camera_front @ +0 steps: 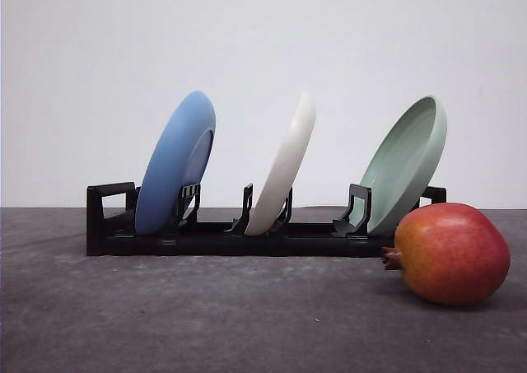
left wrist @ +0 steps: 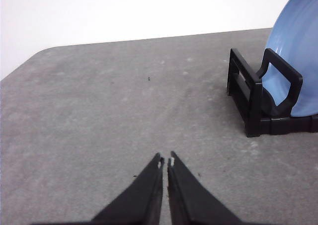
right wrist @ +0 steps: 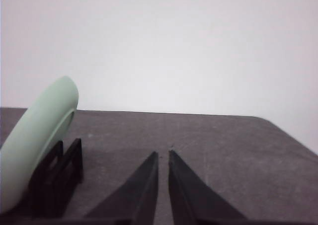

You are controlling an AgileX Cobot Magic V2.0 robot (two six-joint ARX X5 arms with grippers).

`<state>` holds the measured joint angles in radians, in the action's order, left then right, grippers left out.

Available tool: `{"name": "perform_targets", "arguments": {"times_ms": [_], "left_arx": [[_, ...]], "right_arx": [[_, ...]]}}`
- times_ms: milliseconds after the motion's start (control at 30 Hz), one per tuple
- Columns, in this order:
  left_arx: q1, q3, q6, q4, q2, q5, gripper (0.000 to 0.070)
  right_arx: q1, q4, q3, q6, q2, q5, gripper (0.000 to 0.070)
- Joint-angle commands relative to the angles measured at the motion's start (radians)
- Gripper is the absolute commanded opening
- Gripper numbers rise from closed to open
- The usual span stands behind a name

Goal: Place pomegranate in white plate

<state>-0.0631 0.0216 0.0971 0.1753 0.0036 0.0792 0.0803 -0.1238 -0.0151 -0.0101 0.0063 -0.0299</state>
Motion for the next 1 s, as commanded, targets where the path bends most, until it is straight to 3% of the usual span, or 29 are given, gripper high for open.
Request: {"name": "perform_targets", "arguments": {"times_ms": [0,100,200,333,433,700,800,967], "left_arx": [[0.000,-0.010,0.060,-0.019,-0.001,0.000,0.0000],[0.000,-0.010,0.106,-0.028,-0.001,-0.001,0.0000],[0.000,-0.009,0.100,-0.045,-0.001,-0.001,0.0000],[0.000,-0.009,0.099,-0.045,-0.001,-0.001,0.0000],[0.000,-0.009,0.036,-0.094,0.000,-0.002,0.0000],[-0.001,-0.003,-0.374,-0.234,0.000,-0.014,0.0000],[-0.001,0.030,-0.439,-0.281,0.000,-0.061,0.0000],[-0.001,0.185,-0.463,-0.173,0.027,-0.173,0.0000]], "right_arx": [[0.000,-0.010,0.004,-0.068,-0.003,0.001,0.0034],[0.000,-0.008,0.003,-0.146,-0.003,0.002,0.0033],[0.000,0.001,0.002,-0.286,-0.003,0.004,0.0020],[0.001,0.051,-0.007,-0.391,-0.002,0.004,0.0000],[0.001,0.176,-0.046,-0.451,-0.002,0.003,0.0000],[0.000,0.408,-0.250,-0.457,0.018,-0.065,0.0000],[0.000,0.449,-0.348,-0.450,0.062,-0.148,0.0000],[0.000,0.545,-0.540,-0.411,0.189,-0.290,0.0000]]}}
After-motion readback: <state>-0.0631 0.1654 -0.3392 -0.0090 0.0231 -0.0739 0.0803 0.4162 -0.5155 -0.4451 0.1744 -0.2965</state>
